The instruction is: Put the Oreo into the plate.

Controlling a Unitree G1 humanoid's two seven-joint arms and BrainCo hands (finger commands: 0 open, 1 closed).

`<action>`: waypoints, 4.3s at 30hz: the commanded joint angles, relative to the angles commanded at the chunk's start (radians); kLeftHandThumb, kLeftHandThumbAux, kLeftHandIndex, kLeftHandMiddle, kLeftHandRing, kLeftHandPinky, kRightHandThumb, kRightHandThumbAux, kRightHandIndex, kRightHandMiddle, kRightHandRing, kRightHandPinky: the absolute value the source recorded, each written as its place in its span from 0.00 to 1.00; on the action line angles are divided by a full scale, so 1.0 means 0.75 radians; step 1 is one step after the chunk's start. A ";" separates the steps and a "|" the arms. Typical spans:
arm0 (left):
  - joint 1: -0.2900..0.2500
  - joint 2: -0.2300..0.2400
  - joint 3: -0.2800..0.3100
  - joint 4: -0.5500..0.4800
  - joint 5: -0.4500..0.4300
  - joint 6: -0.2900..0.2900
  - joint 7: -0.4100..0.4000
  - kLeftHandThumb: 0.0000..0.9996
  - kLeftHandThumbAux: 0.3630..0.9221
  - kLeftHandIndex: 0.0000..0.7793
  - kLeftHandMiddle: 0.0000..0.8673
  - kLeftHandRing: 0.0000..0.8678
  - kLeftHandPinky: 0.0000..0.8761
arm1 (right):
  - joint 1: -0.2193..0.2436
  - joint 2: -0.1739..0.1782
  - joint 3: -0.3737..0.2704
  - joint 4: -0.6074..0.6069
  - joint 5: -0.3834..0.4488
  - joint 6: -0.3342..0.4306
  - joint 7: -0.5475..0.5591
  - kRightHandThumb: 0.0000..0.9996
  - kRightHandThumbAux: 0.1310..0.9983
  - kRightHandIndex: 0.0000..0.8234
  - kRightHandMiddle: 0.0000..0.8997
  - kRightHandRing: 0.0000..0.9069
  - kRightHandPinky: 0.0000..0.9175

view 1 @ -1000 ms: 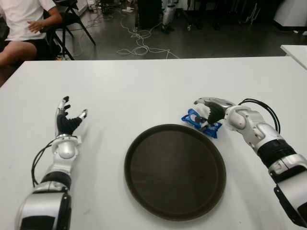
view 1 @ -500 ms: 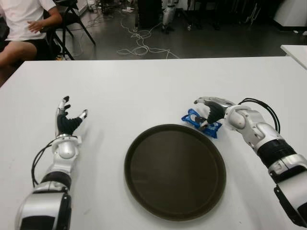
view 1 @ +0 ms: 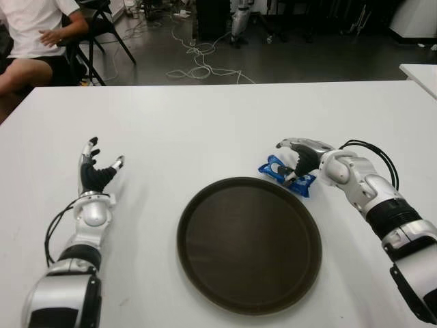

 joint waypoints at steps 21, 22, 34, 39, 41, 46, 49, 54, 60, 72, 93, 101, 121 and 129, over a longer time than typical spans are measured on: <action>0.000 0.000 0.009 0.000 -0.011 -0.003 -0.008 0.02 0.75 0.10 0.14 0.13 0.13 | 0.011 0.025 -0.001 0.018 0.008 0.037 0.004 0.00 0.75 0.00 0.00 0.00 0.01; -0.001 0.000 0.009 0.001 -0.010 -0.001 -0.005 0.01 0.75 0.10 0.14 0.13 0.13 | 0.011 0.029 -0.001 0.029 0.008 0.039 -0.001 0.00 0.75 0.00 0.00 0.00 0.01; 0.003 0.002 0.003 0.002 -0.001 -0.006 0.004 0.00 0.75 0.09 0.14 0.12 0.12 | 0.023 0.041 -0.015 0.057 0.024 0.029 -0.039 0.00 0.76 0.00 0.00 0.00 0.01; 0.004 0.001 0.004 -0.001 -0.004 -0.005 -0.001 0.00 0.73 0.08 0.13 0.11 0.10 | 0.023 0.043 -0.015 0.059 0.025 0.026 -0.045 0.00 0.76 0.00 0.00 0.00 0.01; 0.002 0.001 0.005 -0.001 -0.006 -0.002 -0.004 0.00 0.73 0.09 0.13 0.11 0.11 | 0.024 0.043 -0.015 0.059 0.026 0.029 -0.043 0.00 0.77 0.00 0.00 0.00 0.01; 0.002 0.000 0.008 -0.001 -0.011 0.001 -0.013 0.00 0.74 0.09 0.13 0.12 0.11 | 0.025 0.041 -0.016 0.059 0.029 0.029 -0.037 0.00 0.76 0.00 0.00 0.00 0.01; 0.002 0.001 0.008 -0.002 -0.013 0.002 -0.016 0.00 0.75 0.09 0.13 0.12 0.11 | 0.026 0.040 -0.016 0.058 0.029 0.029 -0.035 0.00 0.77 0.00 0.00 0.00 0.01; 0.002 0.003 0.004 -0.002 -0.006 0.004 -0.007 0.00 0.75 0.09 0.13 0.13 0.12 | 0.028 0.038 -0.014 0.054 0.027 0.029 -0.033 0.00 0.78 0.00 0.00 0.00 0.01; 0.002 0.003 0.002 -0.001 -0.003 0.004 0.001 0.00 0.75 0.09 0.14 0.13 0.12 | 0.031 0.038 -0.013 0.051 0.026 0.032 -0.032 0.00 0.79 0.00 0.00 0.00 0.02; 0.002 0.003 0.008 0.000 -0.011 0.000 -0.006 0.01 0.75 0.09 0.13 0.12 0.11 | 0.051 0.037 -0.023 0.019 0.029 0.055 -0.027 0.00 0.75 0.00 0.00 0.00 0.01; 0.002 0.003 0.009 -0.006 -0.015 0.003 -0.022 0.00 0.74 0.09 0.13 0.12 0.12 | 0.088 0.058 -0.002 -0.115 0.006 0.292 0.074 0.00 0.71 0.00 0.00 0.00 0.00; 0.000 0.002 0.007 -0.003 -0.011 0.004 -0.014 0.00 0.75 0.09 0.14 0.13 0.14 | 0.100 0.055 0.010 -0.152 -0.009 0.333 0.075 0.00 0.69 0.00 0.00 0.00 0.00; -0.001 0.004 0.007 -0.003 -0.011 0.001 -0.017 0.02 0.75 0.10 0.14 0.12 0.12 | 0.090 0.048 0.039 -0.202 -0.020 0.421 0.154 0.00 0.73 0.00 0.04 0.02 0.00; -0.002 0.005 0.005 -0.001 -0.009 0.002 -0.017 0.00 0.75 0.10 0.14 0.13 0.13 | 0.089 0.044 0.047 -0.217 -0.022 0.432 0.164 0.00 0.75 0.02 0.06 0.04 0.00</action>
